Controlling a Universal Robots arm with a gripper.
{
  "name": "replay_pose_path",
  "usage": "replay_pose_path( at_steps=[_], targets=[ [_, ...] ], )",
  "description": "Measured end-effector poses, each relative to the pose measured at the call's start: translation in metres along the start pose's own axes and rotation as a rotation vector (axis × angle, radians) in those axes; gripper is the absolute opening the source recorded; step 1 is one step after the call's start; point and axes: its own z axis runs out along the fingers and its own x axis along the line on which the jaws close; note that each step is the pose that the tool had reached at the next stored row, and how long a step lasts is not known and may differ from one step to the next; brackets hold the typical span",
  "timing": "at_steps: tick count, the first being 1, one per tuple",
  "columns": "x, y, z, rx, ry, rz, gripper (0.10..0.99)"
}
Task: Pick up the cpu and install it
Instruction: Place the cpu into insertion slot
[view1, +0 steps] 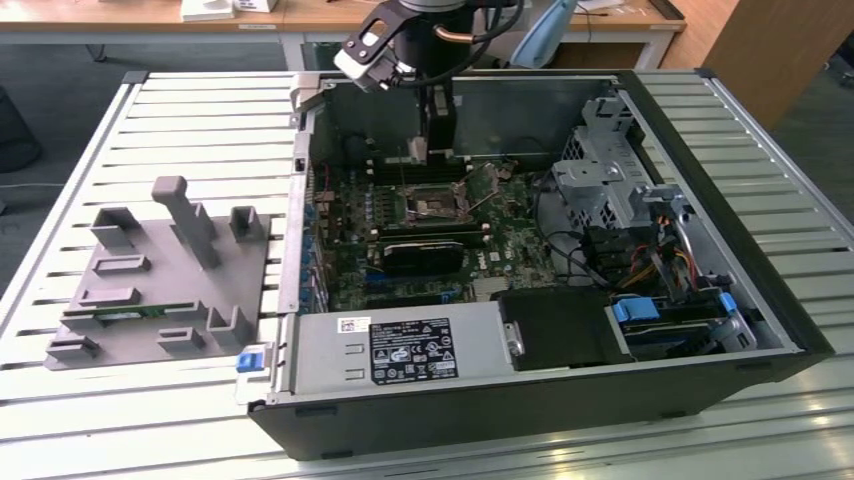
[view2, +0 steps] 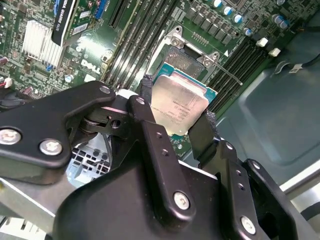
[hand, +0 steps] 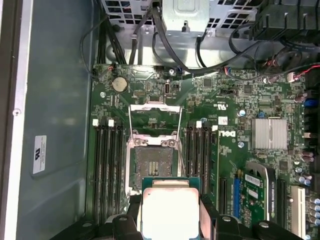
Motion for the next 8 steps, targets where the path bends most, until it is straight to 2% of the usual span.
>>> replay_pose_path(
  at_steps=[8],
  targets=[
    [0.0003,0.0008,0.0094,0.0,-0.0016,0.0,0.541]
  ],
)
